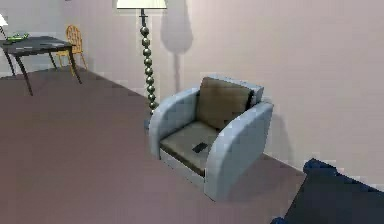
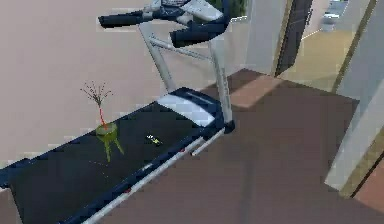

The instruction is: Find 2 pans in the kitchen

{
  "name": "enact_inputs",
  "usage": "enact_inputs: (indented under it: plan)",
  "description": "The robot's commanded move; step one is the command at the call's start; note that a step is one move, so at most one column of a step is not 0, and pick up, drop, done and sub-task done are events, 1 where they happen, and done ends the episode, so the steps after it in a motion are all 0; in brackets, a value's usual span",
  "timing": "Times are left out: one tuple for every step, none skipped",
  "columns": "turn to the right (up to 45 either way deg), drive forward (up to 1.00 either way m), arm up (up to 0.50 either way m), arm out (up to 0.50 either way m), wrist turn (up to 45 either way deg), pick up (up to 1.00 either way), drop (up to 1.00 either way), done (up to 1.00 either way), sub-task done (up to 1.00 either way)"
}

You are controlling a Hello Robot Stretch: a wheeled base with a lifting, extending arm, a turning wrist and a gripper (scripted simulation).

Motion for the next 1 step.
enact_inputs:
  plan:
    - [-42.0,0.00,0.00,0.00,0.0,0.00,0.00,0.00,0.00]
